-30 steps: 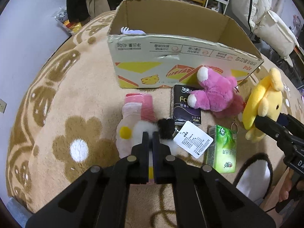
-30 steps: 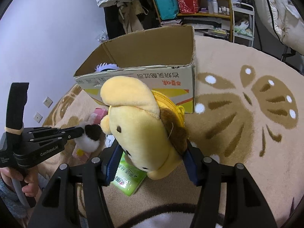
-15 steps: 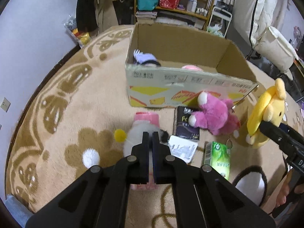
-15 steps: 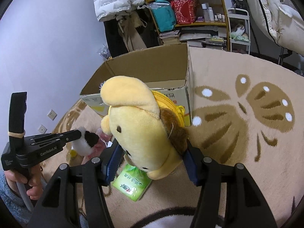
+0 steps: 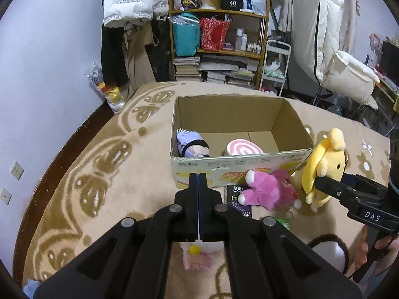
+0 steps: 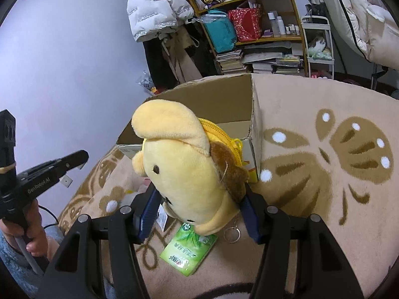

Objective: Organize soft objects
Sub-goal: 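Lift the dog plush with the right gripper while the left carries the fluffy plush to the box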

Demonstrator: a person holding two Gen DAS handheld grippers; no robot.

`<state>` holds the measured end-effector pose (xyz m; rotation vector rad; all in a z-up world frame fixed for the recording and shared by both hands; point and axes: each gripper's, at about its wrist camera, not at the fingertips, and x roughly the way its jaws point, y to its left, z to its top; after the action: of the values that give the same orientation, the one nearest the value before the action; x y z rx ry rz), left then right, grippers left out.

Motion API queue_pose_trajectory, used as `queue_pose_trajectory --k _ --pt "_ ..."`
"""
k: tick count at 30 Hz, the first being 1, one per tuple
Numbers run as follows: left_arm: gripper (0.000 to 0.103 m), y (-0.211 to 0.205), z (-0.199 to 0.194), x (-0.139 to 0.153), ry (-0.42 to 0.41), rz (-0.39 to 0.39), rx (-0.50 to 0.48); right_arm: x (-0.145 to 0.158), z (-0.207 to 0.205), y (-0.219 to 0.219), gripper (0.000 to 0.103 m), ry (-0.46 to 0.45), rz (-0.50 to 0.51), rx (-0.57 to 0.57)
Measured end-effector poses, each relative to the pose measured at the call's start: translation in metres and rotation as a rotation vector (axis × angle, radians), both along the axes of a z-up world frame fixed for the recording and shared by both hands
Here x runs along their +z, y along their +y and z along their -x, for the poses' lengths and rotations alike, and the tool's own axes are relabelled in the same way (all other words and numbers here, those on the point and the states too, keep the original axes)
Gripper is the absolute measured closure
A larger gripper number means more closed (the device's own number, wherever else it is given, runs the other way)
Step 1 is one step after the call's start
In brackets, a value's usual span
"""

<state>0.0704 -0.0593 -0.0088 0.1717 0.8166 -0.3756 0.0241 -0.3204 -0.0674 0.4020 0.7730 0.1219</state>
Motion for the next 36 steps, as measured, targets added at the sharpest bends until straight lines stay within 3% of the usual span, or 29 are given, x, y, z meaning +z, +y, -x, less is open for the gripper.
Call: queue_pose_trajectory --k 3,6,13,16,18,20,31,34,36 --pt "0.099 0.002 -0.01 -0.02 0.099 -0.003 0.008 -0.004 -0.003 -0.002 0.04 0.016 -0.007 -0.001" --pt "0.092 0.002 -0.013 -0.036 0.138 -0.039 0.022 -0.007 -0.005 -0.004 0.04 0.028 -0.012 -0.001" --pt "0.086 -0.002 -0.016 -0.064 0.227 -0.055 0.008 -0.013 -0.008 -0.003 0.04 0.039 -0.01 0.01" --pt "0.07 -0.008 -0.015 -0.074 0.245 -0.079 -0.001 -0.016 -0.008 -0.003 0.04 0.048 -0.015 0.01" --pt "0.048 -0.011 -0.014 -0.079 0.258 -0.091 -0.006 -0.017 -0.009 -0.004 0.04 0.051 -0.017 0.01" --pt "0.037 -0.014 -0.012 -0.082 0.266 -0.1 -0.013 -0.018 -0.01 -0.004 0.04 0.056 -0.018 0.011" --pt "0.04 -0.033 -0.02 -0.114 0.336 -0.195 -0.054 -0.025 -0.014 -0.004 0.04 0.076 -0.027 0.014" --pt "0.051 -0.039 -0.018 -0.123 0.352 -0.217 -0.079 -0.027 -0.014 -0.004 0.04 0.08 -0.026 0.016" --pt "0.067 -0.045 -0.014 -0.127 0.357 -0.231 -0.108 -0.028 -0.015 -0.003 0.04 0.083 -0.025 0.016"
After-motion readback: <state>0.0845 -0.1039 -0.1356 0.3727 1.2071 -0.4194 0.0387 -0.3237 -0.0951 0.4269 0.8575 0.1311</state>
